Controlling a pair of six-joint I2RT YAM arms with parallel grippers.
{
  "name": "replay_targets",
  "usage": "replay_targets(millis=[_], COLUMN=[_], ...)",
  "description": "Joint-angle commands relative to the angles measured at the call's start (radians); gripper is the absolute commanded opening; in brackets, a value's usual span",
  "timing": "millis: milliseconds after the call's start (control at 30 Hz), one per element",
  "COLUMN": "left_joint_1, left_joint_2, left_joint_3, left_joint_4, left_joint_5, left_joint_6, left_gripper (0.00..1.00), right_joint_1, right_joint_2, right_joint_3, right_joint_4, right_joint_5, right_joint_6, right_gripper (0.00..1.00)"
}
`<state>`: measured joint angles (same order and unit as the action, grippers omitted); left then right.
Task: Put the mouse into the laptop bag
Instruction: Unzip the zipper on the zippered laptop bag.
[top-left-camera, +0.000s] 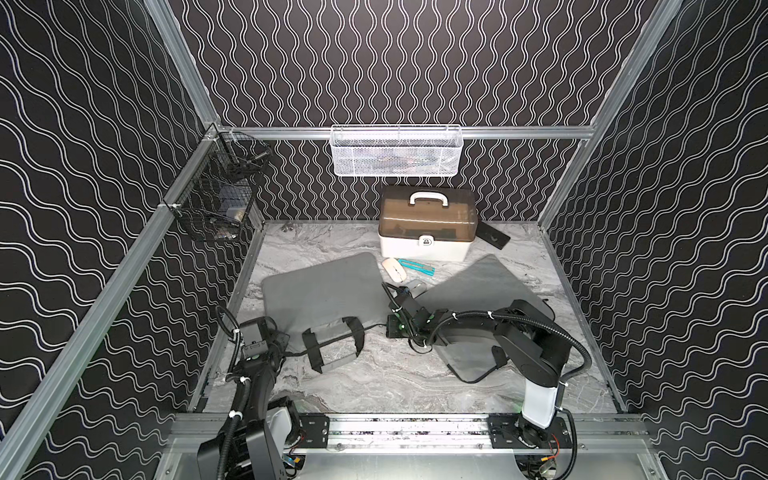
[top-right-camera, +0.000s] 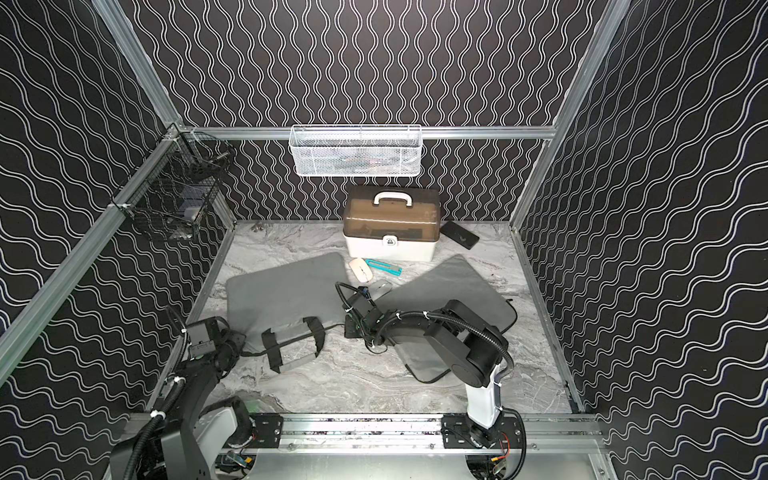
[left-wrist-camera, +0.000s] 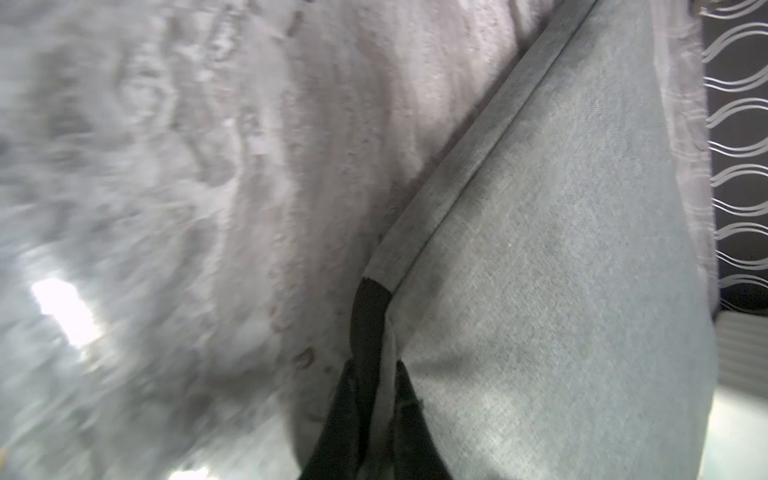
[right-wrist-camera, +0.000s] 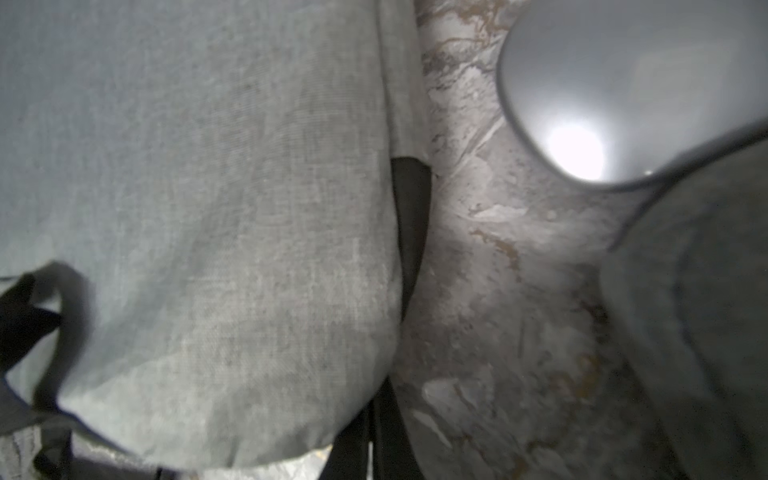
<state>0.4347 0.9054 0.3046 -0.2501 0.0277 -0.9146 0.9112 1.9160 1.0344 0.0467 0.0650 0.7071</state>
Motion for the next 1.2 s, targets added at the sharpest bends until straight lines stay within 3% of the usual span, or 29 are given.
replay_targets(millis=[0, 100, 233, 367, 433, 500, 667, 767, 967, 1067, 1167], left_joint_1=[-0.001, 0.0, 0.001, 0.001, 0.0, 0.0, -0.003, -0.071, -0.475, -0.564, -0.58], left_joint_2=[-0.033, -0.068, -0.13, -0.168, -0.178, -0.164, -0.029, 0.009, 0.167, 0.221, 0.201], left_joint_3=[0.063, 0.116, 0.114, 0.141, 0.17, 0.157, 0.223, 0.245, 0.312, 0.347, 0.369], left_joint_4=[-0.261, -0.376, -0.41, -0.472, -0.494, -0.442, -0.324, -0.22, -0.082, -0.083, -0.166], left_joint_5=[-0.105, -0.154, -0.063, -0.006, -0.006, 0.041, 0.209, 0.245, 0.056, -0.015, -0.055], left_joint_6=[-0.037, -0.045, -0.026, 0.024, 0.055, 0.061, 0.141, 0.132, 0.042, 0.02, 0.013], left_gripper=[0.0, 0.0, 0.0, 0.69, 0.87, 0.93, 0.92, 0.91, 0.91, 0.91, 0.91], right_joint_1=[-0.039, -0.102, -0.127, -0.131, -0.134, -0.134, -0.133, -0.133, -0.138, -0.157, -0.175], right_joint_2=[0.027, 0.043, 0.124, 0.196, 0.221, 0.257, 0.305, 0.263, 0.249, 0.285, 0.318], right_joint_3=[0.008, 0.049, 0.208, 0.317, 0.362, 0.418, 0.496, 0.435, 0.432, 0.476, 0.525], right_joint_4=[-0.127, -0.134, -0.195, -0.224, -0.23, -0.249, -0.272, -0.236, -0.263, -0.268, -0.277], right_joint_5=[-0.078, -0.074, -0.078, -0.073, -0.07, -0.067, -0.128, -0.139, -0.113, -0.135, -0.166], right_joint_6=[0.008, -0.016, -0.072, -0.09, -0.102, -0.119, -0.157, -0.14, -0.125, -0.13, -0.14], right_gripper=[0.0, 0.0, 0.0, 0.0, 0.0, 0.0, 0.0, 0.0, 0.0, 0.0, 0.0])
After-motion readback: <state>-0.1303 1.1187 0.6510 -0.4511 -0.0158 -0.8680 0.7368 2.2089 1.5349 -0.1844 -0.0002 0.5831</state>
